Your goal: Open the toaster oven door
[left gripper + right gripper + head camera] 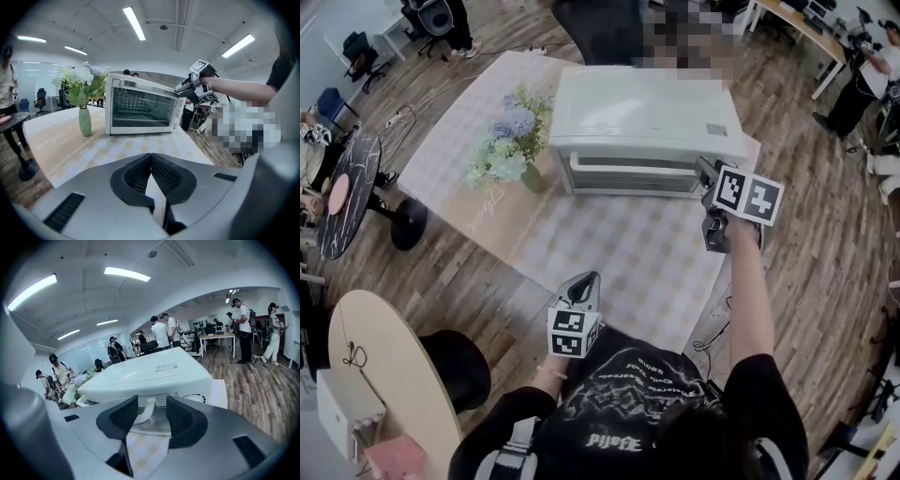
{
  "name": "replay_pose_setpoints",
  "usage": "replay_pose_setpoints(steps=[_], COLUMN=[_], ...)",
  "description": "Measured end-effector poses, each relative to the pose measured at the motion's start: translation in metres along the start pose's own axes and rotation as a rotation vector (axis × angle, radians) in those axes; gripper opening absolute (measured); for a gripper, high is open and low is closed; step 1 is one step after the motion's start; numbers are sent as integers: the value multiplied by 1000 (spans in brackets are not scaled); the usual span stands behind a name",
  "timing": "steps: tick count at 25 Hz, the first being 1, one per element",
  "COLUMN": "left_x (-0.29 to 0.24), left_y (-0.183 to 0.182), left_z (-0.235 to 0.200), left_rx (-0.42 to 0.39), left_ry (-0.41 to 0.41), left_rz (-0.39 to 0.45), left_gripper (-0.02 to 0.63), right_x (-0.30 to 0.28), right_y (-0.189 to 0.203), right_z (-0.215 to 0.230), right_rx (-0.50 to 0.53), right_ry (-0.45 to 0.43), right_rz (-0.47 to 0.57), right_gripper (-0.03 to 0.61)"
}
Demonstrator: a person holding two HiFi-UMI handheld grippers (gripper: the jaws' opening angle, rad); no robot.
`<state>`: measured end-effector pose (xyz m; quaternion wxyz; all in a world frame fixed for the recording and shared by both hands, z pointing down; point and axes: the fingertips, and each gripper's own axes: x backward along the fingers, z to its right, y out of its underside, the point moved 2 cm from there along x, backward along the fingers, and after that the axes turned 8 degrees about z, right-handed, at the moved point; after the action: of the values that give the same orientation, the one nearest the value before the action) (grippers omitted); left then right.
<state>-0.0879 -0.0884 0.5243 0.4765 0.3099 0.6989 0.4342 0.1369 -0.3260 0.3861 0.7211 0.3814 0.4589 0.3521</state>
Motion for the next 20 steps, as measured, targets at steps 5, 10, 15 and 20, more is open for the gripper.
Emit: replay_pose_setpoints(steps=[5,10,15,20], left_x=[-1,-6,-13,-13], left_y=[0,-3,-5,-5], left_z=[-6,-10,-7,-3], left_rx=[6,5,-19,-21], left_ry=[-17,-21,-6,22], left_rz=[-2,7,13,14], left_gripper=[20,20,20,20], right_x=[-10,-12,-14,-14], right_y=[2,3,6,6], right_z=[3,3,-1,-5], right_rx=[-19,-8,-48,-18], right_ry=[5,7,0,6], right_rz=[-49,-84,-100,-117], right_gripper=[183,177,139,103])
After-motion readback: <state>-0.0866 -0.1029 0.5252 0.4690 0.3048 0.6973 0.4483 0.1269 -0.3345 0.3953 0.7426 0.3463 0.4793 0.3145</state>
